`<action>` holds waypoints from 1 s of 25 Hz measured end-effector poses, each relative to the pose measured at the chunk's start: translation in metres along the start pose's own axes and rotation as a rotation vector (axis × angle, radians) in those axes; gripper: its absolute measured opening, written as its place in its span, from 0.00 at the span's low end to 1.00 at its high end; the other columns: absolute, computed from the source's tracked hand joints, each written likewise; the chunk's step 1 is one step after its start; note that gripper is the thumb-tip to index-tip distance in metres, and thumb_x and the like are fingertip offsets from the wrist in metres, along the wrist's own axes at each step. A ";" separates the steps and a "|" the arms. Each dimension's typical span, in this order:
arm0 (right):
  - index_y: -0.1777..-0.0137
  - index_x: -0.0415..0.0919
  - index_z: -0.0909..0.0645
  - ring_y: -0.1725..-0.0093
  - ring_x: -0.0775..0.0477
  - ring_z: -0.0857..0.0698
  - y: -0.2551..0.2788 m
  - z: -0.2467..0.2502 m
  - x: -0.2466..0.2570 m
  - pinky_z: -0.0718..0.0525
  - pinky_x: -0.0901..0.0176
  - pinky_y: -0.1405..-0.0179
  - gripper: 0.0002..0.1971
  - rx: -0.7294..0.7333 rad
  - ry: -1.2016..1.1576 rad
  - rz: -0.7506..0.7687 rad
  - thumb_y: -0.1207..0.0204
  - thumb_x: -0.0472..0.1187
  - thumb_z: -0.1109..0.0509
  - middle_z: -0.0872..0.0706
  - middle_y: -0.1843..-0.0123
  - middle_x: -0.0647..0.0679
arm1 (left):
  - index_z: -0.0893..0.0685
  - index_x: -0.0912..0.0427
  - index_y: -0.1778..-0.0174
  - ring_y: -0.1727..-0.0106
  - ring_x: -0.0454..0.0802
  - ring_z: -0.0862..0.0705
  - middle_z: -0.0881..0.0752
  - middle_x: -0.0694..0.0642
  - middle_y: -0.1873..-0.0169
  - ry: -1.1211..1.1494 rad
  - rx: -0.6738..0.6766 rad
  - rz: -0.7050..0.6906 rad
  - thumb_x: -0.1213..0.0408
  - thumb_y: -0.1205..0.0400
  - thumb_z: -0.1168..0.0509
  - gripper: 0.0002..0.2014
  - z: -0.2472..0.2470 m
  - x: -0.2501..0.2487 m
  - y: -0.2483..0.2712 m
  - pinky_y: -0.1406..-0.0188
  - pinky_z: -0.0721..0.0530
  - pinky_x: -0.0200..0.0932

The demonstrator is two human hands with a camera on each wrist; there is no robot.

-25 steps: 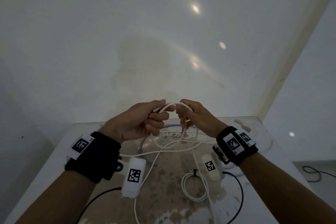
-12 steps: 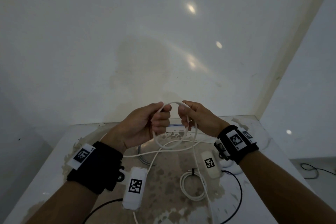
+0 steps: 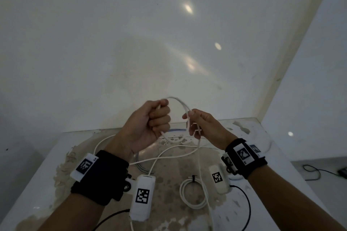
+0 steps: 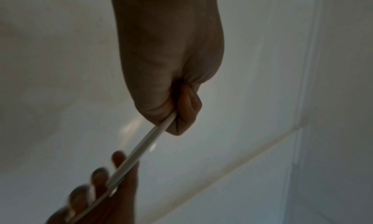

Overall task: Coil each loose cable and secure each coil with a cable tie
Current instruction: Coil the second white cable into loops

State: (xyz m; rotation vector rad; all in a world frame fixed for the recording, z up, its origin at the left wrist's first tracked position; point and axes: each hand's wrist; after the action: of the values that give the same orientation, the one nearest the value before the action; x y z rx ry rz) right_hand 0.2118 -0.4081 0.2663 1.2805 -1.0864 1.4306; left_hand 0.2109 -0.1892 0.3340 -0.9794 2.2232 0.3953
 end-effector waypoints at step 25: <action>0.55 0.54 0.17 0.72 0.55 0.25 0.039 0.004 0.066 0.29 0.63 0.70 0.05 -0.118 0.767 0.422 0.22 0.52 0.25 0.17 0.66 0.59 | 0.20 0.61 0.60 0.85 0.42 0.39 0.36 0.48 0.83 -0.336 -0.031 0.286 0.62 0.15 0.51 0.16 -0.001 0.042 0.012 0.86 0.42 0.34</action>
State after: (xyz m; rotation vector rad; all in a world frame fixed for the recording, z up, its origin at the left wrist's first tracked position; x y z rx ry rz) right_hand 0.1703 -0.4156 0.3306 0.3360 -0.8988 1.9070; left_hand 0.1811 -0.2039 0.3063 -0.5589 2.0520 0.6728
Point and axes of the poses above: each hand's wrist, its own y-axis away from the middle knuckle, its own z-axis out of the back of the hand, x = y × z
